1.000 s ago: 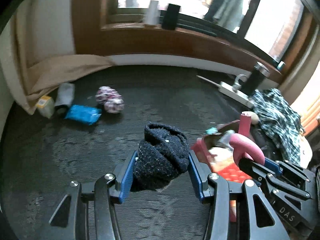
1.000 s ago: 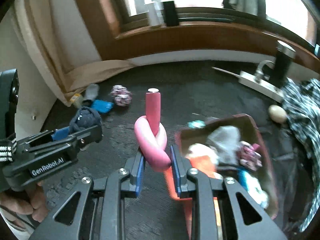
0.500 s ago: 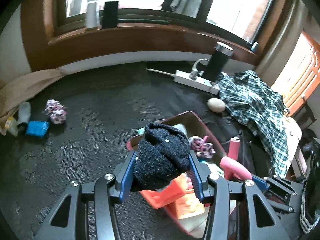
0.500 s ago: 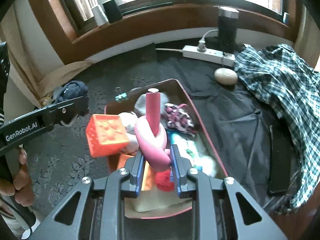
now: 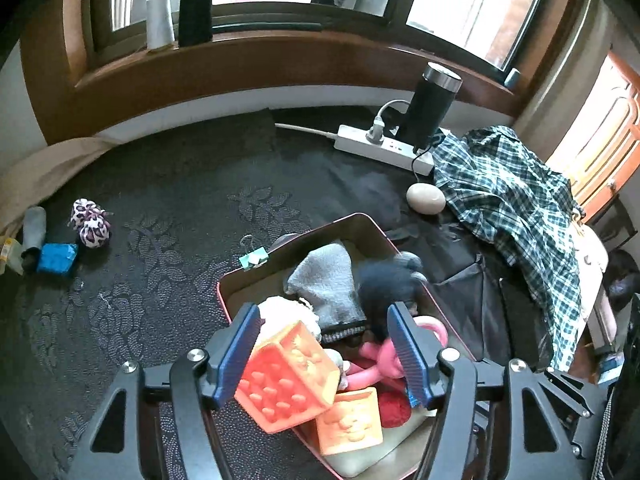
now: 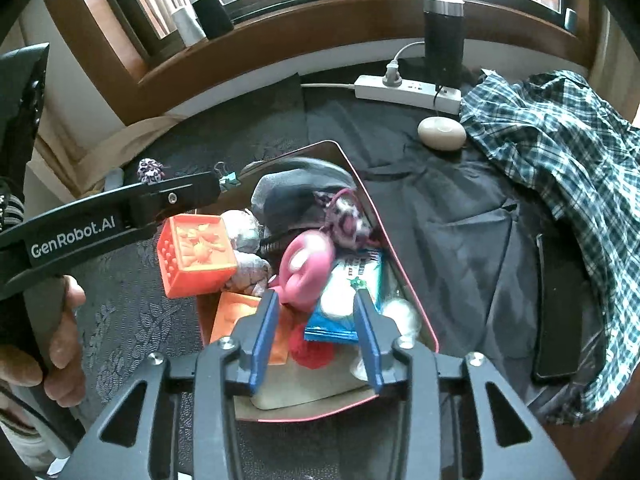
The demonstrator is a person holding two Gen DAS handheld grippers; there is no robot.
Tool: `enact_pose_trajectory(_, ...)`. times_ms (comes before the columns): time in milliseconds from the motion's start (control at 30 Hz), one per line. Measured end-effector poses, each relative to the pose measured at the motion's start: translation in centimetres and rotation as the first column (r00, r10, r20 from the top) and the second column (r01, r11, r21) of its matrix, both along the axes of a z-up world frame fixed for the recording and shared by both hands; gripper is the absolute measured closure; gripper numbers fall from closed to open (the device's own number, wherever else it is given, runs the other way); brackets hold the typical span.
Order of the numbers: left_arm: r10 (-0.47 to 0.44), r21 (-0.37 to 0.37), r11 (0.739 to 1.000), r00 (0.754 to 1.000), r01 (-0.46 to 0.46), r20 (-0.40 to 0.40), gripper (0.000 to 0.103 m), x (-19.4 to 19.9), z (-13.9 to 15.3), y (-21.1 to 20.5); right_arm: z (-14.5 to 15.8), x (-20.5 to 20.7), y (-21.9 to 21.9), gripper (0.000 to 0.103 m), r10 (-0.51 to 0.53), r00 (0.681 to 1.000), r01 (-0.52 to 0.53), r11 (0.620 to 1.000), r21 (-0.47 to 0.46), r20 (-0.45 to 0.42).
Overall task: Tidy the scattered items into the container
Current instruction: 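Carry hat and pink toy over the box and open both grippers, then withdraw both grippers from the box toward the remaining items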
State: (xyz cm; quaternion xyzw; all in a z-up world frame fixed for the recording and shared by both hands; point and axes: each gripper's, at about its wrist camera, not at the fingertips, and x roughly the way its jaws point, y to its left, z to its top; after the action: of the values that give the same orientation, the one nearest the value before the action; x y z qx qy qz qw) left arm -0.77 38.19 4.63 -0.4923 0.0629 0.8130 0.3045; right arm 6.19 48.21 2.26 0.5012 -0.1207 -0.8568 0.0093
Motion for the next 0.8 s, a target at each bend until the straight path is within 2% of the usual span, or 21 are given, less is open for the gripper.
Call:
enact_pose_trajectory(400, 0.043, 0.005, 0.999, 0.999, -0.043, 0.000, 0.035, -1.1, 0.3, -2.6, 0.4, -1.2, -1.7, 0.061, 0.011, 1.000, -0.011, 1.000, 0.009, -0.015)
enact_pose_trajectory(800, 0.115, 0.008, 0.993, 0.993, -0.115, 0.011, 0.035, -3.3, 0.3, -7.4, 1.1, -3.2, -5.0, 0.061, 0.025, 0.999, -0.024, 0.999, 0.024, -0.034)
